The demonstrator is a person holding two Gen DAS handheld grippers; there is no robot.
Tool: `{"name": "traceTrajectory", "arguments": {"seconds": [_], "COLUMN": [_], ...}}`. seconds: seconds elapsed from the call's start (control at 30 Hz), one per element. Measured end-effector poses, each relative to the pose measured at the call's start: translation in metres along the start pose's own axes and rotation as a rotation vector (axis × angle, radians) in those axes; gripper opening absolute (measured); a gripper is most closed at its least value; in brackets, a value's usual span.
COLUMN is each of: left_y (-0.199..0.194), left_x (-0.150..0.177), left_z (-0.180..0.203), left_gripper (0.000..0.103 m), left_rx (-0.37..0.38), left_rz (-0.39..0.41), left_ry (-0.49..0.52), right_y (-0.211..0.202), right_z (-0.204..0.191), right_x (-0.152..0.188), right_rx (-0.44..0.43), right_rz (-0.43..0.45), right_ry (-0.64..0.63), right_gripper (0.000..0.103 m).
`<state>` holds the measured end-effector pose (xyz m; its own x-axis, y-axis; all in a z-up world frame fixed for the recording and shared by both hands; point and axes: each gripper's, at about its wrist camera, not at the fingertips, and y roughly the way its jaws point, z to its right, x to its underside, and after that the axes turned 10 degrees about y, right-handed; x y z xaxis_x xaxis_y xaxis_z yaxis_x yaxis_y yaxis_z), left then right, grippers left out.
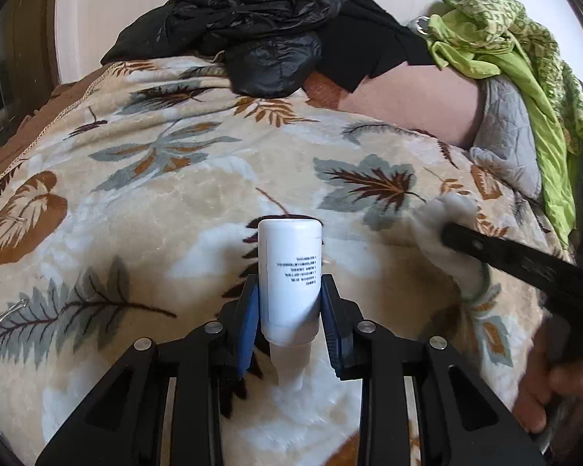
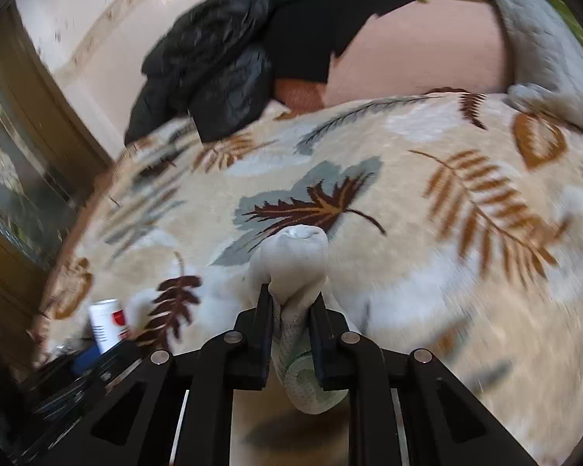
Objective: Collect trash
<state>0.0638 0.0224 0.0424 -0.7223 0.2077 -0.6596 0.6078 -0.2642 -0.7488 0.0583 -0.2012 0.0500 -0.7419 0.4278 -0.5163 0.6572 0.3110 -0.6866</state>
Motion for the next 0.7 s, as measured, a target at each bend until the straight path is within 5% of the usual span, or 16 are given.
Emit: {"name": "traceTrajectory", "arguments": {"seconds": [0.37,0.7], "left_y": [-0.082,-0.144], "left_x": [0.036,0.110], "left_z": [0.055,0.076], "left_gripper": [0.029,0.029], "left_rx": [0.063,0.074], "left_rz": [0.081,0.109], "left_ry": [0.141,0.177], "right_y": [-0.148,-0.207], "right_z": [0.008,0.015], "right_x": [0.093,0.164], "right_rx": [-0.047,-0.044], "right_rz": [0.116,0.191], "right_ry": [0.019,0.015], "right_gripper": [0.017,0.017]}}
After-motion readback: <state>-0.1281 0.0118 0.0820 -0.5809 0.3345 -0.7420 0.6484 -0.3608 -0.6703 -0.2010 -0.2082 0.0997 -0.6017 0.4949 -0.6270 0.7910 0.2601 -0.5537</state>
